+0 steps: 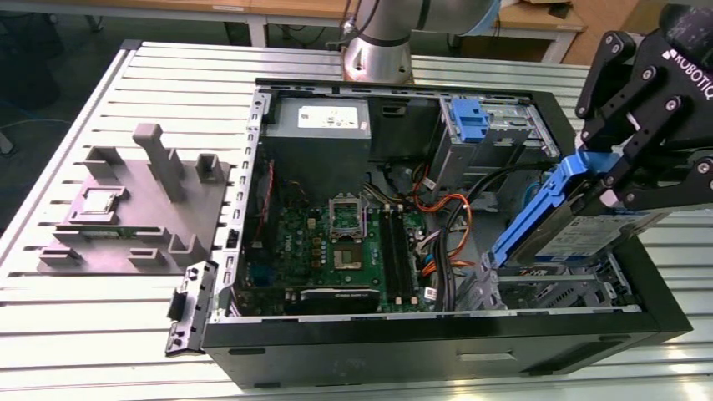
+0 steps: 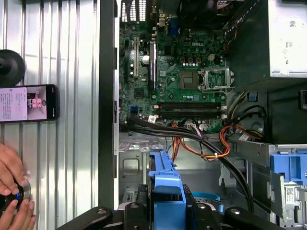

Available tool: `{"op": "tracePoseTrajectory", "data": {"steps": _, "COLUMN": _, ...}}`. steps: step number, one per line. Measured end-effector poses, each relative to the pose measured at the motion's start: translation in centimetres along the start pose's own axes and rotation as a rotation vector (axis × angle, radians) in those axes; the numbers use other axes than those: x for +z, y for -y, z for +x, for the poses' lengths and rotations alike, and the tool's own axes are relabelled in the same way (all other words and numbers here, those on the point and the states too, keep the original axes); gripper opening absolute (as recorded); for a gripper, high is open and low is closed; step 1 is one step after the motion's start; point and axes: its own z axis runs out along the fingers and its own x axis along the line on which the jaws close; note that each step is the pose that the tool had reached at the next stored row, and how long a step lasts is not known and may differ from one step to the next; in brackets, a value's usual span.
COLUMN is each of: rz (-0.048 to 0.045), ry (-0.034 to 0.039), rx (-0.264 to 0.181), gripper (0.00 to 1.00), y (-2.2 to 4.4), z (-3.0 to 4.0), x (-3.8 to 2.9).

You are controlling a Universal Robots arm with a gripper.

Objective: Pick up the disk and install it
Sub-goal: 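Insert the disk into the insertion slot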

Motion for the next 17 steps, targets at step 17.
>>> {"op": "tracePoseTrajectory", "data": {"steps": 17, "rz": 0.0001, "ry": 0.0001, "rx": 0.001, "gripper": 0.36, "y": 0.10, "z": 0.11, "x": 1.38}}
